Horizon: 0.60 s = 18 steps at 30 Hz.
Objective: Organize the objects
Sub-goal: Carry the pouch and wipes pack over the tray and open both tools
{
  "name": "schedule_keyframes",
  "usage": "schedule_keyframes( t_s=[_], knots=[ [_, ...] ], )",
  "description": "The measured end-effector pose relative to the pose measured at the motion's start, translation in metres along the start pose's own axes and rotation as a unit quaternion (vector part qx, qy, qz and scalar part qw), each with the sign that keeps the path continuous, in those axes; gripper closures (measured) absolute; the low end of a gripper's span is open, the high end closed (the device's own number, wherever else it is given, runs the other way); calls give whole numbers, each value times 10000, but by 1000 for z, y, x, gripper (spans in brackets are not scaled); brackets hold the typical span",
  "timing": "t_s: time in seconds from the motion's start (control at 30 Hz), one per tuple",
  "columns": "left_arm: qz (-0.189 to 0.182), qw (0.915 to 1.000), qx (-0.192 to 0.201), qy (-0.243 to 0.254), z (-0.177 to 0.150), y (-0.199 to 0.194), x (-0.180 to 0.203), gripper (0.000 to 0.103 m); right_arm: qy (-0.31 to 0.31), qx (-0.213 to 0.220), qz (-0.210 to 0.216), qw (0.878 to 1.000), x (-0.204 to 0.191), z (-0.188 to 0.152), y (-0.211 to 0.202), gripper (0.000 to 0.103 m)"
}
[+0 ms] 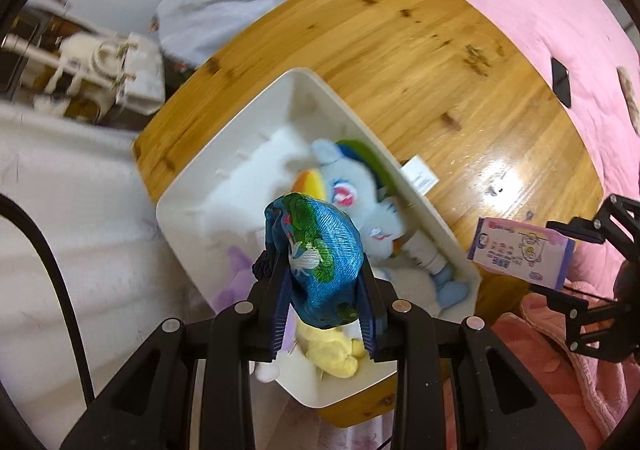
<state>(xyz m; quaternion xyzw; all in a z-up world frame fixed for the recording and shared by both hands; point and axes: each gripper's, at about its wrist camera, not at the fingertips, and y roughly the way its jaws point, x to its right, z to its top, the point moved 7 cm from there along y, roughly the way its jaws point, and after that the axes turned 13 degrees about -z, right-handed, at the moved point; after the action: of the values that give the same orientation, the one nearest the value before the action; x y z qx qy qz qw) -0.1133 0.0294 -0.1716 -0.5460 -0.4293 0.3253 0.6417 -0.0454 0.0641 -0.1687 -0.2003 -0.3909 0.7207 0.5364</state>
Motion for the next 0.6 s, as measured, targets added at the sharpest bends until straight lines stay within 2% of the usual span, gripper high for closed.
schedule_keyframes(
  t_s=[0.27,0.5,0.6],
  knots=[
    [-227,9977,137,-624,-22,4,-35,70,-259,-33,66,9996,-31,11,8,60],
    [-406,9920,252,-1167,-39,16,-58,70,-323,-95,133,9993,-55,23,18,59],
    [-537,9894,425,-1283,-45,17,-64,70,-326,-117,121,9993,-62,29,24,59]
  ],
)
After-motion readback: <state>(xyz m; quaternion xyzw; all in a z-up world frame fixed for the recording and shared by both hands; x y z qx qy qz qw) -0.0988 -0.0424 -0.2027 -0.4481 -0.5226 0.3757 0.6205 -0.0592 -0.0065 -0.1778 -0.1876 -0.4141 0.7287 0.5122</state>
